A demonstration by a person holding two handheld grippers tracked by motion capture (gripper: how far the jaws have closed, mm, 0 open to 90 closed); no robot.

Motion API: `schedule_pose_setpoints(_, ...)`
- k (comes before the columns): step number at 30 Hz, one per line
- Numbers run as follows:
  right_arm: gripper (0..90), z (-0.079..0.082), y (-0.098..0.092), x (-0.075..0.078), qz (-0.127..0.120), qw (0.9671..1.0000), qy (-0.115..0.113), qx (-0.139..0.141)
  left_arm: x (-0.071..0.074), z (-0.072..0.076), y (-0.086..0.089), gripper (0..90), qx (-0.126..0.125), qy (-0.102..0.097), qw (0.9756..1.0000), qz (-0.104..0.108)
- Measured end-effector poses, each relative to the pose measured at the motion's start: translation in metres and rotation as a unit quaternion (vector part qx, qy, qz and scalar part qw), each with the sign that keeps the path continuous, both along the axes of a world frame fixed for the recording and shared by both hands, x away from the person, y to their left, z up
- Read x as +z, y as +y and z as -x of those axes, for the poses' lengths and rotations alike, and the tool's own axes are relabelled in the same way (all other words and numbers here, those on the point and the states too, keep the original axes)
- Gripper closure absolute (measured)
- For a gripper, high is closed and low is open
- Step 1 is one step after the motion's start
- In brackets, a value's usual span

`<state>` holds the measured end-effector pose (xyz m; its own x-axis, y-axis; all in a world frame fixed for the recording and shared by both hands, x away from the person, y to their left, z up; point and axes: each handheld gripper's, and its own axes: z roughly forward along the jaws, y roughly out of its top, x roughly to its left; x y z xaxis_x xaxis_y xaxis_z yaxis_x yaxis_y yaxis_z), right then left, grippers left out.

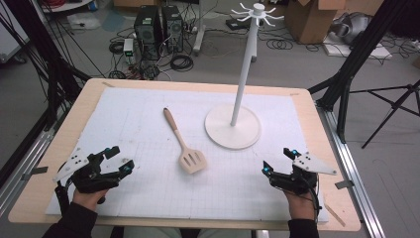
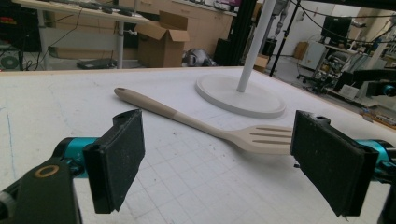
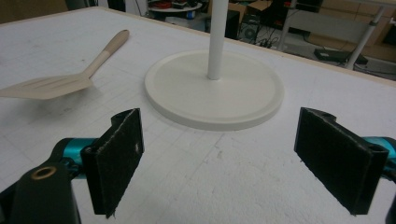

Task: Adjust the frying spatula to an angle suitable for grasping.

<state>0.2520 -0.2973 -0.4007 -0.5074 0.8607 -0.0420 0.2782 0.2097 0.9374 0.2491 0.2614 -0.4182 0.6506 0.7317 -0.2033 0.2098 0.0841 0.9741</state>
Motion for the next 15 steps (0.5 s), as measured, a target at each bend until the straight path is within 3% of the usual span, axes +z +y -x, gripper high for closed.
schedule_pose_setpoints(9, 14.3, 0.0, -0.001, 0.0, -0.01, 0.9999, 0.0, -0.006, 0.0, 0.002, 0.001, 18.3, 0.003, 0.002, 1.0, -0.001)
schedule_pose_setpoints(15, 14.3, -0.001, 0.009, 0.004, -0.014, 0.9999, -0.003, 0.007, 0.001, 0.007, 0.004, 18.5, 0.004, -0.002, 1.0, -0.003)
